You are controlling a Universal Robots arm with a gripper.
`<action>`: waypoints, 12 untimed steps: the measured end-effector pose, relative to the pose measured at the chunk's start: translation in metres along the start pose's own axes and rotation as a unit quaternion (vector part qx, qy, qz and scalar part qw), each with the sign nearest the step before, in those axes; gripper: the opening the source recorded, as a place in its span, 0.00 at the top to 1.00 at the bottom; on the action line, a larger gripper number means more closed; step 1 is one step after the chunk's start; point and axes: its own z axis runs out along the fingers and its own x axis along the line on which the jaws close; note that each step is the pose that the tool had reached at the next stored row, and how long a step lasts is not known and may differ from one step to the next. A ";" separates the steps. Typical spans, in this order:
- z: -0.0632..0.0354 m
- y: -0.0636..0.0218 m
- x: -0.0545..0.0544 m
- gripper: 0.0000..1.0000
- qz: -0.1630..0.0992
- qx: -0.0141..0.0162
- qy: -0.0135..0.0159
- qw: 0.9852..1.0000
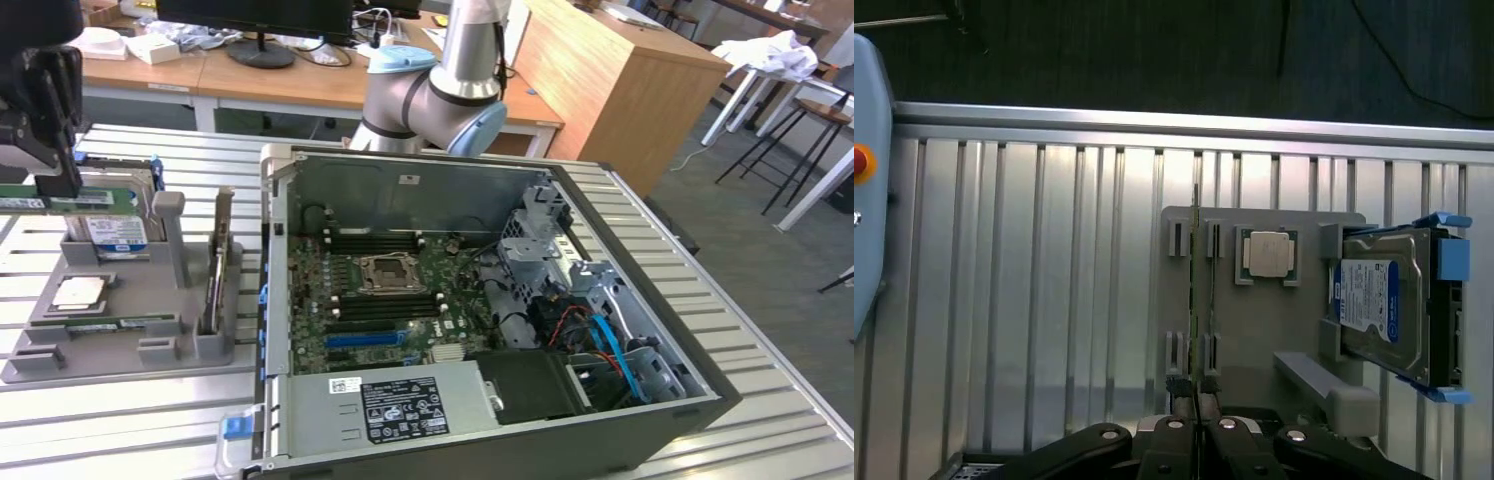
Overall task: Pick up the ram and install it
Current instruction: 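Pick up the ram and move it above insertion slot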
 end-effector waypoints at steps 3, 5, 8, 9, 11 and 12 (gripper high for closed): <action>-0.0038 0.0002 0.000 0.89 0.000 0.000 0.000 1.000; -0.0059 0.0003 0.000 0.89 0.000 0.000 0.000 1.000; -0.0080 0.0004 0.000 0.89 0.000 0.000 0.000 1.000; -0.0080 0.0004 0.000 0.89 0.000 0.000 0.000 1.000; -0.0081 0.0004 0.000 0.89 0.000 0.000 0.000 1.000; -0.0081 0.0003 0.000 0.89 0.000 0.000 0.000 1.000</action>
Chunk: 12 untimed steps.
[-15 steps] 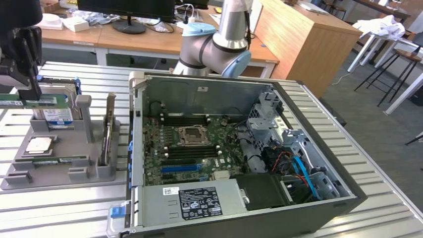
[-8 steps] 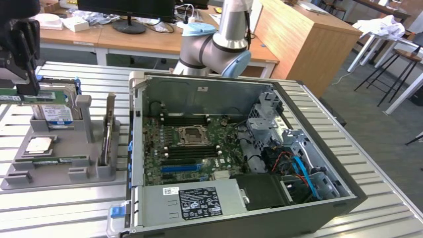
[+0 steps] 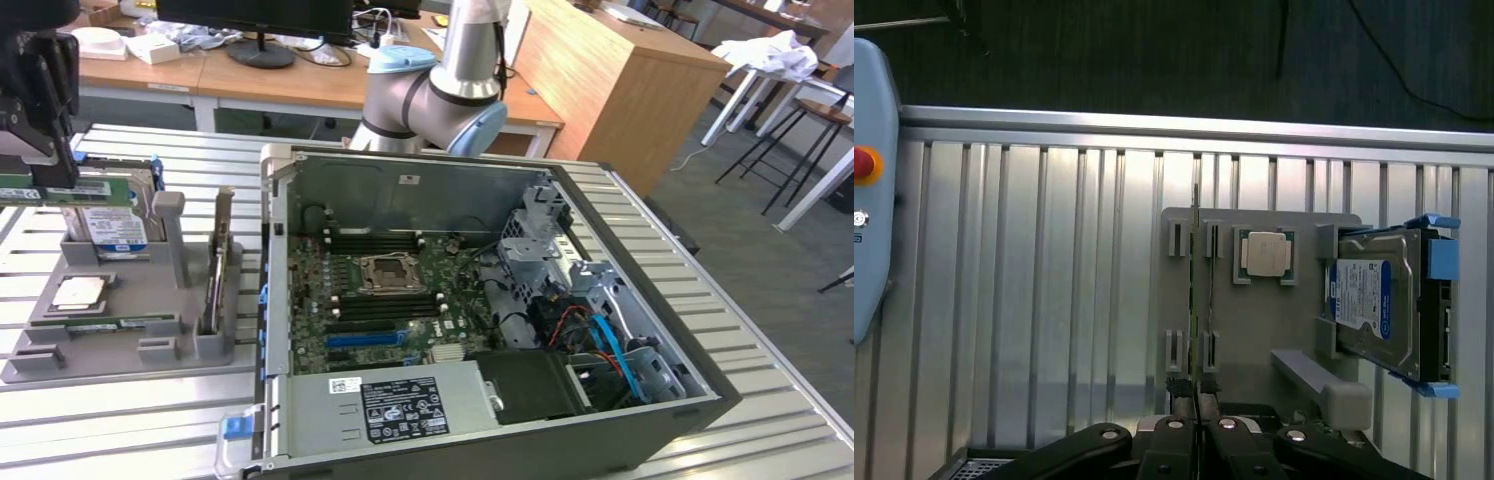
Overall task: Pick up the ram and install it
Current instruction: 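Pick up the ram and move it above insertion slot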
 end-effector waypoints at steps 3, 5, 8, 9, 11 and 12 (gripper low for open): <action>-0.0002 -0.0006 0.000 0.89 0.000 0.000 0.000 1.000; -0.0001 -0.0026 0.000 0.89 0.000 0.000 0.000 1.000; -0.0004 -0.0077 0.000 0.89 0.000 0.000 0.000 1.000; -0.0005 -0.0096 0.000 0.89 0.000 0.000 0.000 1.000; -0.0007 -0.0134 0.000 0.89 0.000 0.000 0.000 1.000; -0.0007 -0.0153 0.000 0.89 0.000 0.000 0.000 1.000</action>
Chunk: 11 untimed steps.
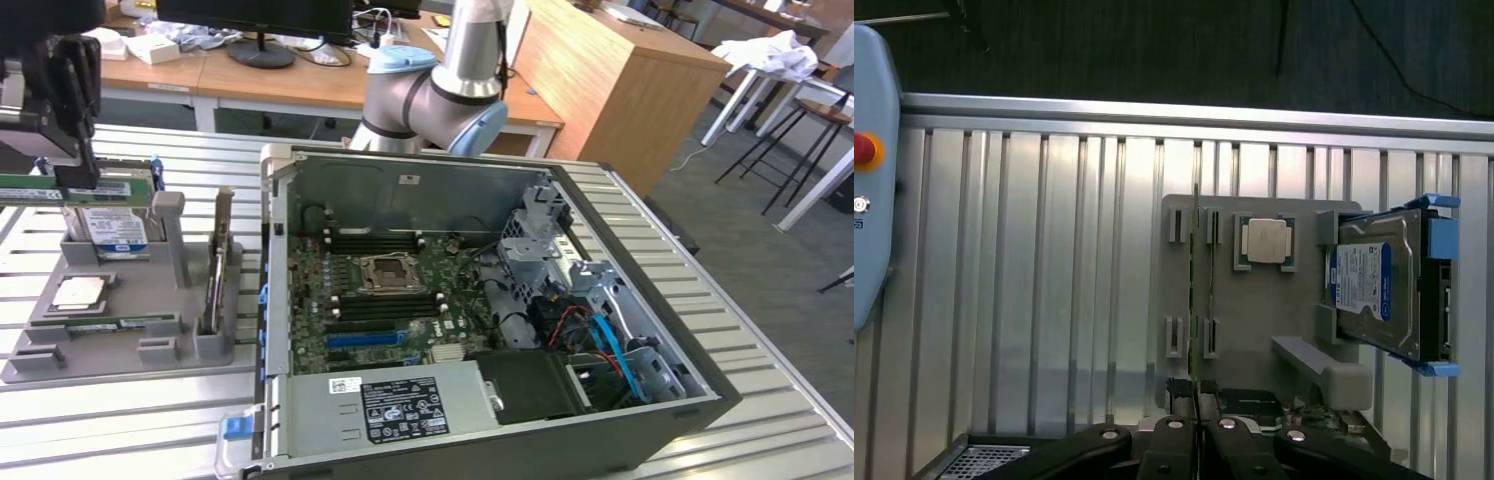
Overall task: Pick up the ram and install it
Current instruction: 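Pick up the ram and move it above insertion slot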
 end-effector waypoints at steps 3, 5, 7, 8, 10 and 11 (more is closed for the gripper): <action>-0.0002 -0.0055 0.000 0.89 0.000 0.000 0.000 1.000; -0.0004 -0.0089 0.000 0.89 0.000 0.000 0.000 1.000; -0.0006 -0.0125 0.000 0.89 0.000 0.000 0.000 1.000; -0.0007 -0.0142 0.000 0.89 0.000 -0.001 0.000 1.000; -0.0009 -0.0179 0.000 0.89 0.000 -0.001 0.000 1.000; -0.0010 -0.0198 0.000 0.89 0.000 -0.001 0.000 1.000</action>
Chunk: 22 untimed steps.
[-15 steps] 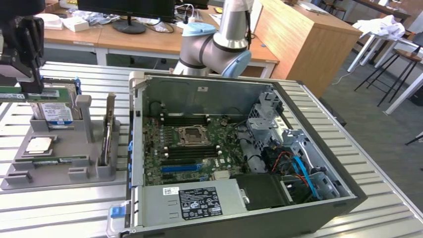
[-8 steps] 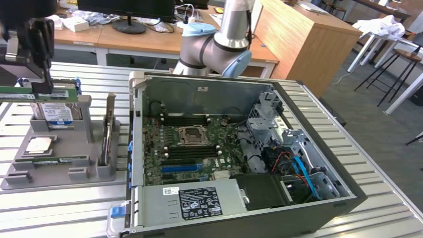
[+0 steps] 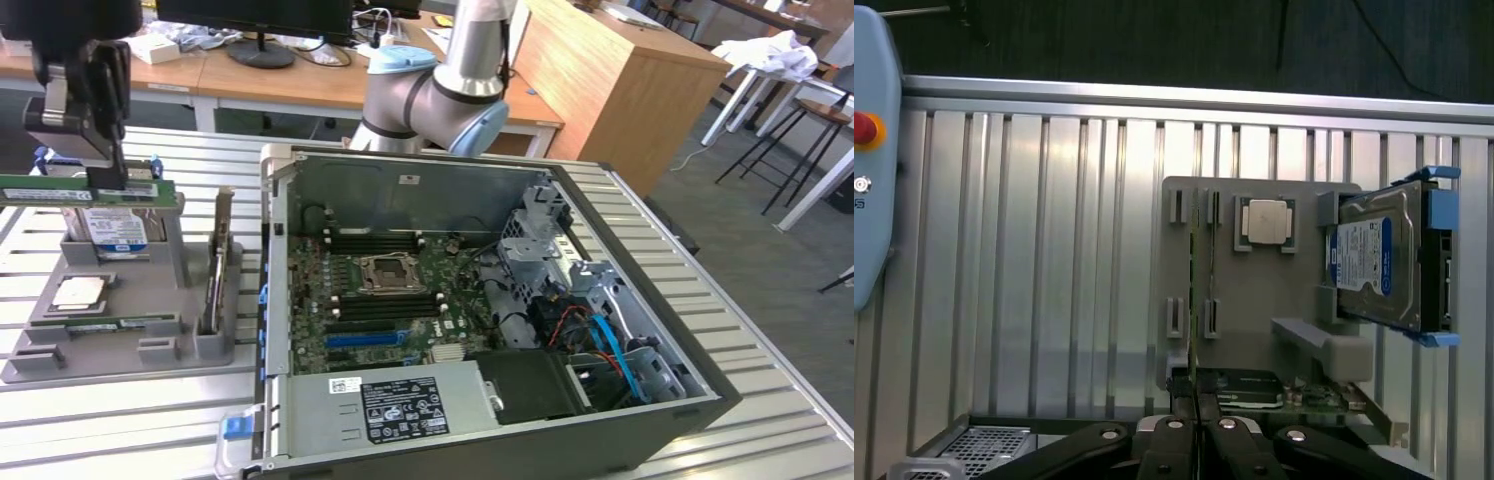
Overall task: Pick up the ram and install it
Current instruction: 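Pick up the ram and move it above insertion slot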
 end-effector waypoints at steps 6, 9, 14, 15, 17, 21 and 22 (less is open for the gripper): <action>-0.0006 -0.0125 0.000 0.89 0.000 -0.001 0.000 1.000; -0.0009 -0.0187 0.000 0.89 0.000 -0.001 0.000 1.000; -0.0013 -0.0283 0.000 0.89 0.000 -0.001 0.000 1.000; -0.0014 -0.0303 0.001 0.89 0.000 -0.001 0.000 1.000; -0.0016 -0.0344 0.001 0.89 0.000 -0.001 0.000 1.000; -0.0021 -0.0430 0.001 0.89 0.000 -0.001 0.000 1.000; -0.0022 -0.0452 0.001 0.89 0.000 -0.002 0.000 1.000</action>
